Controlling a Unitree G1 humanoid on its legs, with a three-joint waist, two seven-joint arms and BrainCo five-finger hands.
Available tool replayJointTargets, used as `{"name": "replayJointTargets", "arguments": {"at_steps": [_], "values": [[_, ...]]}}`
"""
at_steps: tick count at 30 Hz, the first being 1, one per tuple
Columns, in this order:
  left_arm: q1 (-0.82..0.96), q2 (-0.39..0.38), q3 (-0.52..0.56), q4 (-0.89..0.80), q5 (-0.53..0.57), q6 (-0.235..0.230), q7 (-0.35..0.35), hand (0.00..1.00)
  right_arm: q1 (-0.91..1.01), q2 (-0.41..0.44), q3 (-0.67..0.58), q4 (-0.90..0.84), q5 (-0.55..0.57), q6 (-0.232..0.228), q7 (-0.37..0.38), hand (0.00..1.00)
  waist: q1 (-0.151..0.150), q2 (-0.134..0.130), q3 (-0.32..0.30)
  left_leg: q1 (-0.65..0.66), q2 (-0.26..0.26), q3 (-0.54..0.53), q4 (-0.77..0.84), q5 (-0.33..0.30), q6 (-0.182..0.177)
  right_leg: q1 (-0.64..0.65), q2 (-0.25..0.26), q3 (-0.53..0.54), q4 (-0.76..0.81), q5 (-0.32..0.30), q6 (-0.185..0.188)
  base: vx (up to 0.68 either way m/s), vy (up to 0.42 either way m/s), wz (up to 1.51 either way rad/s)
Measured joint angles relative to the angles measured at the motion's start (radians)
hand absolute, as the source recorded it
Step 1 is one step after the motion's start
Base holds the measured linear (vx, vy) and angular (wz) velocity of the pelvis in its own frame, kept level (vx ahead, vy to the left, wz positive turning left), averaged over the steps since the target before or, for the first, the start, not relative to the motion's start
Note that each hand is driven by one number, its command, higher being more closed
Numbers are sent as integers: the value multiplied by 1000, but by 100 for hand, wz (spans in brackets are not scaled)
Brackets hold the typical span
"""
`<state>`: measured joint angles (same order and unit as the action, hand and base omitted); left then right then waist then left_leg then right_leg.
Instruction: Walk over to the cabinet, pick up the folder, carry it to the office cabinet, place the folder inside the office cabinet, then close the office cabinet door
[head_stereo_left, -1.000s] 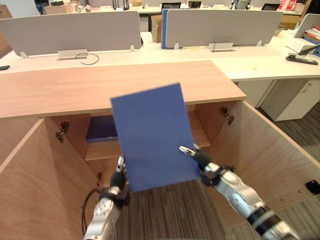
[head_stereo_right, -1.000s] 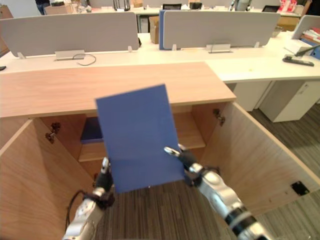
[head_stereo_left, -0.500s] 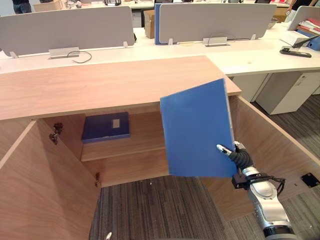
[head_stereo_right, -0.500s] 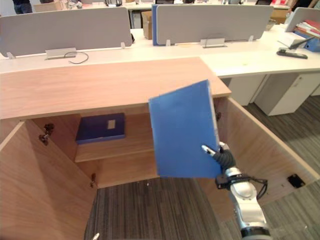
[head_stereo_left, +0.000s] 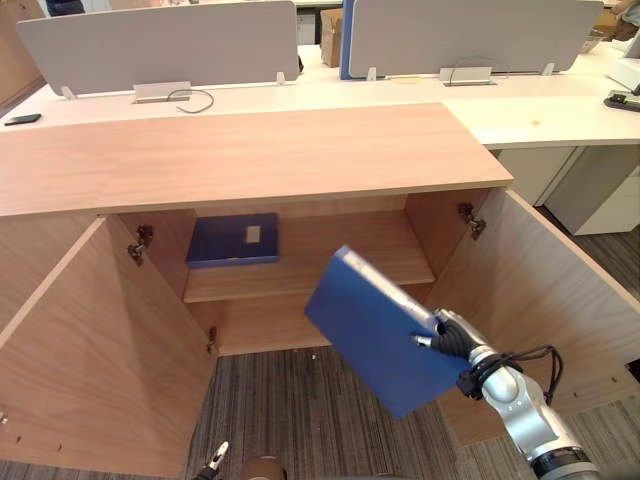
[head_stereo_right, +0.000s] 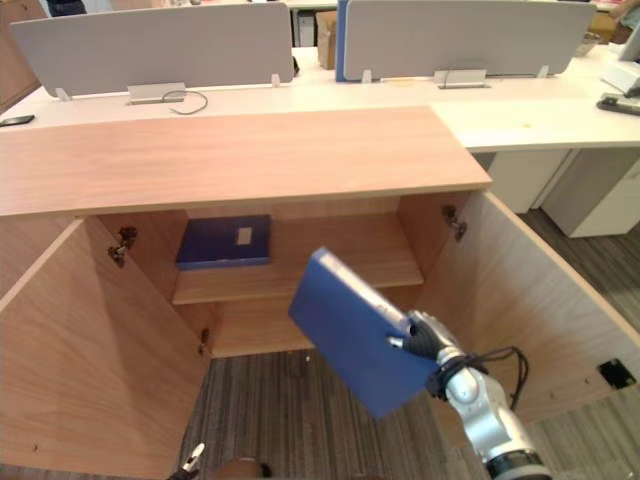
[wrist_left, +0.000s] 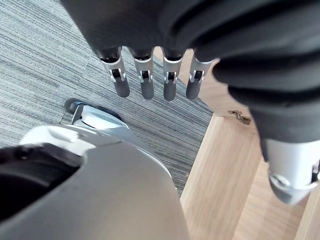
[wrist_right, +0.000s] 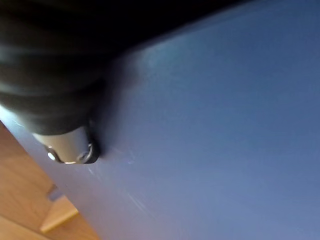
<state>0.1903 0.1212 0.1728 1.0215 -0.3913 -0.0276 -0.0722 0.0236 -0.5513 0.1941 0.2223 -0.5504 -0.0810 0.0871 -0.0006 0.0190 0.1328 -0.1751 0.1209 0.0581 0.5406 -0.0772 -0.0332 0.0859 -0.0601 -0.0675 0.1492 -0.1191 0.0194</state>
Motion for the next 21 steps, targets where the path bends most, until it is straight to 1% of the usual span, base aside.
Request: {"name": "replayJointTargets", "arguments": {"at_steps": [2, 4, 5, 6, 7, 8, 9, 11, 13, 14, 15, 17, 20, 21], "values": [[1, 0, -9, 2, 4, 0, 6, 0, -19, -3, 30, 36, -51, -1, -2, 100, 7, -6, 16, -15, -8, 0, 17, 24, -9, -1, -12, 23, 0, 1, 0, 4, 18, -22], [0, -2, -13, 8, 15, 0, 7, 0, -40, -2, 56, 82, -91, 0, -3, 100, 11, -3, 16, -30, -24, -9, 13, -6, -1, -12, -22, 47, -3, 2, -2, 37, 60, -19], [0, -2, -13, 8, 31, 0, 10, 0, -62, 1, 78, 117, -104, 5, -4, 100, 11, -2, 17, -34, -42, -21, -52, -23, -9, -22, -33, 53, -3, 4, -5, 38, 84, -18], [-4, -4, -13, 9, 47, 0, 14, 0, -83, 9, 89, 146, -102, 12, -4, 100, 20, 2, 19, -33, -54, -30, -153, -16, -17, -33, -41, 65, -3, 6, 2, 77, 157, -20], [-4, -8, -13, 9, 53, 0, 15, 0, -92, 10, 94, 154, -101, 17, -5, 100, 25, 10, 22, -29, -56, -41, -211, -4, -23, -35, -41, 70, -3, 3, 9, 106, 197, -30], [0, -18, -13, 12, 68, 0, 20, 0, -104, 16, 103, 173, -98, 21, -10, 100, 34, 34, 23, -3, -55, -46, -282, 73, -20, -31, -40, 84, 1, -7, 32, 174, 264, -28], [-4, -14, -15, 16, 74, 0, 27, 0, -105, 38, 113, 187, -97, 29, -14, 100, 43, 15, 20, 11, -85, -29, -306, 69, -12, -28, -66, 94, -8, -5, 41, 175, 241, -20], [-16, -10, -16, 19, 91, -1, 29, 0, -111, 40, 113, 189, -89, 26, -12, 100, 45, 9, 17, 4, -119, -18, -311, 61, 8, -27, -103, 94, -27, -1, 57, 161, 189, -1], [-21, -9, -31, 19, 104, -1, 38, 0, -138, 57, 112, 225, -77, 36, -12, 100, 46, 10, 10, 20, -170, -6, -359, 80, 43, -27, -151, 94, -47, -1, 68, 237, 217, 6], [-25, -1, -42, 17, 108, -2, 44, 0, -151, 72, 112, 257, -65, 45, -12, 100, 46, 9, -2, 24, -189, -3, -382, 84, 51, -27, -171, 94, -61, 5, 81, 221, 156, 10], [-30, 1, -52, 17, 109, -2, 45, 0, -159, 80, 112, 272, -60, 50, -11, 100, 47, 9, -4, 25, -196, -2, -386, 85, 52, -26, -178, 94, -68, 9, 87, 222, 137, 7], [-36, 9, -82, 5, 117, -2, 50, 0, -200, 115, 125, 324, -57, 63, -9, 100, 54, 8, -7, 41, -210, 7, -413, 83, 57, -26, -194, 100, -85, 26, 116, 164, 96, -9], [-40, 11, -104, -22, 115, -8, 66, 0, -235, 144, 156, 361, -50, 77, -10, 100, 65, 8, -20, 59, -218, 25, -448, 85, 61, -38, -205, 105, -86, 36, 134, 102, 58, -23], [-45, 6, -113, -37, 112, -15, 69, 0, -238, 152, 157, 366, -48, 84, -10, 100, 75, 13, -26, 68, -223, 35, -465, 87, 64, -60, -210, 119, -55, 33, 140, 115, 88, -30]]}}
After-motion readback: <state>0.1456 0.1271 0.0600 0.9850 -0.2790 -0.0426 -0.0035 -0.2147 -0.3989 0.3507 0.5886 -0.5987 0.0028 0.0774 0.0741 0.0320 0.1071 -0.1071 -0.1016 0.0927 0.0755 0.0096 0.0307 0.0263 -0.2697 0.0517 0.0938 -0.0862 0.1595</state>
